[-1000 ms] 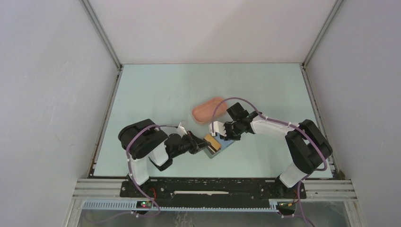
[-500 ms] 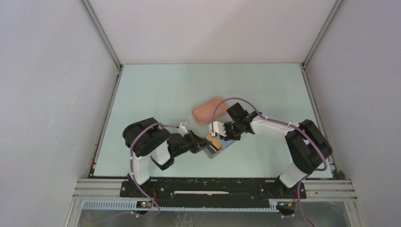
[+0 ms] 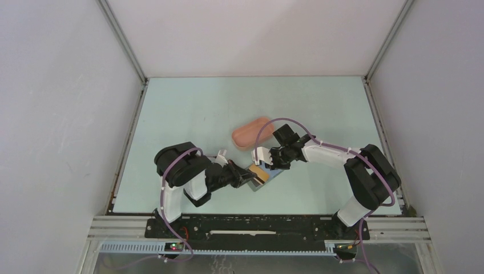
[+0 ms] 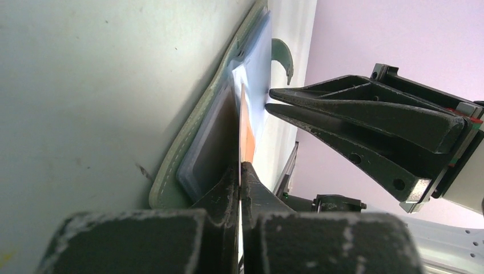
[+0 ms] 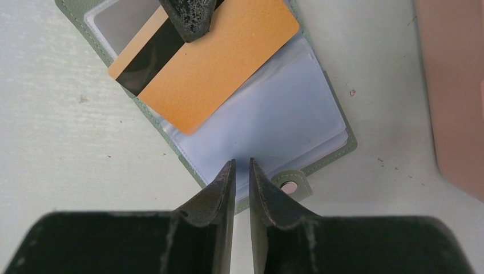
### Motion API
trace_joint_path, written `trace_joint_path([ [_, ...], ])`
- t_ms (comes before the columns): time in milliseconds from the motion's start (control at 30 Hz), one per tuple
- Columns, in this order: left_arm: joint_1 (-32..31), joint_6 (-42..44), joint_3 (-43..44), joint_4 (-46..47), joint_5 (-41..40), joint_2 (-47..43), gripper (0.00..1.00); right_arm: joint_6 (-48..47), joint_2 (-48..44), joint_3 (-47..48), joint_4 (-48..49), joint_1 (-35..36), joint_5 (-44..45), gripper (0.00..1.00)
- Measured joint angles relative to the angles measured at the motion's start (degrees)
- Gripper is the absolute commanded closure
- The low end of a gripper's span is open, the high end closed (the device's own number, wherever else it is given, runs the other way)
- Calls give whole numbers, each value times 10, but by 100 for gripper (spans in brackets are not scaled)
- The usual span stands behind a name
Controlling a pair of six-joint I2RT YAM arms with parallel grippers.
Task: Put the credit cards into the card holder
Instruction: Insert the credit card into the card holder.
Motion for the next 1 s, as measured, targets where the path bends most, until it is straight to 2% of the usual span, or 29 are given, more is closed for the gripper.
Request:
trace_joint_path([
  [1000, -1, -24, 35, 9, 9, 36, 100, 0, -2, 1, -1, 7, 8, 76],
])
